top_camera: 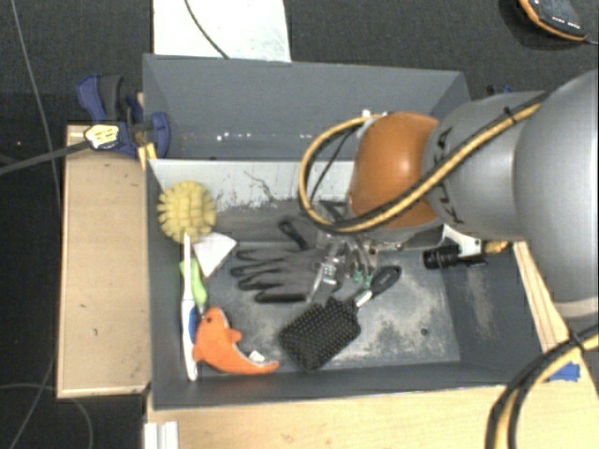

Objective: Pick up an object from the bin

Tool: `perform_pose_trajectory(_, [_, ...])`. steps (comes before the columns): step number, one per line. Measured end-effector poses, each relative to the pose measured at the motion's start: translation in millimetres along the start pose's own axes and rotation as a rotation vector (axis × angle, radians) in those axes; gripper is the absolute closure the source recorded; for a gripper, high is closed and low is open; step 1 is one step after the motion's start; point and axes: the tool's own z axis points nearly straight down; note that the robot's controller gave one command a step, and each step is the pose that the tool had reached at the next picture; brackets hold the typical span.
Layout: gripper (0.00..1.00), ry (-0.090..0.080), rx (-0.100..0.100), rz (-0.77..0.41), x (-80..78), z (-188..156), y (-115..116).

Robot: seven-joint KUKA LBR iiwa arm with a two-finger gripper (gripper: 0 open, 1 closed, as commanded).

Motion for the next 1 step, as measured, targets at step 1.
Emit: perform_pose_trajectory(1, [0.0,0.002,0.001,0.091,-0.8,35.7,5.5])
